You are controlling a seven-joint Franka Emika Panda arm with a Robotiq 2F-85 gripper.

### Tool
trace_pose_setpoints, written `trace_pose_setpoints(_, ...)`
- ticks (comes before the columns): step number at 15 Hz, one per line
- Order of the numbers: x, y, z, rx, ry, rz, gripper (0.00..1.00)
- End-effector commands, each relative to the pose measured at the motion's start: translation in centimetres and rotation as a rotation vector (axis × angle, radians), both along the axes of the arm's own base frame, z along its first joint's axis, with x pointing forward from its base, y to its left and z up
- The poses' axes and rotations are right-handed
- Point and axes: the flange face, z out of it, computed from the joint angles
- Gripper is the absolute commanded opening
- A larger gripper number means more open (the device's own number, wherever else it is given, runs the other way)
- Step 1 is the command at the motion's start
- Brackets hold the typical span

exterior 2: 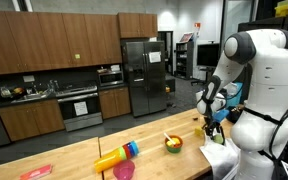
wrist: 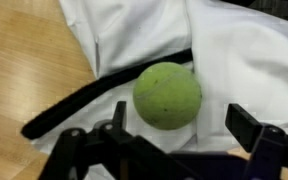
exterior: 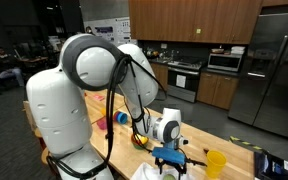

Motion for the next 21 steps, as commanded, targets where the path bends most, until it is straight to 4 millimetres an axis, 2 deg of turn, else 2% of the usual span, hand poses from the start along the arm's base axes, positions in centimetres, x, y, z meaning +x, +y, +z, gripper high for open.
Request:
trace_pose_setpoints(1,-1.0,-1.2,1.1,-0.077,-0.003,-0.061,1.00)
trace_pose_setpoints(8,-3.3,-0.8,-0.5,-0.032,-0.008,-0.124,1.00)
trace_pose_setpoints(10,-2.6,-0.9,-1.0,-0.033,-0.008,-0.117,1.00)
trace_pose_setpoints(11,-2.6,-0.8,-0.9,-0.050,-0.007,-0.106,0.75)
trace_pose_setpoints(12,-2.4,-0.6,-0.9,-0.061,-0.012,-0.090,0.74)
trace_pose_setpoints(17,-2.4,-0.6,-0.4,-0.104,-0.020,-0.059,0.38)
trace_pose_setpoints(21,-1.7,-0.6,-0.4,-0.111,-0.021,-0.056,0.38)
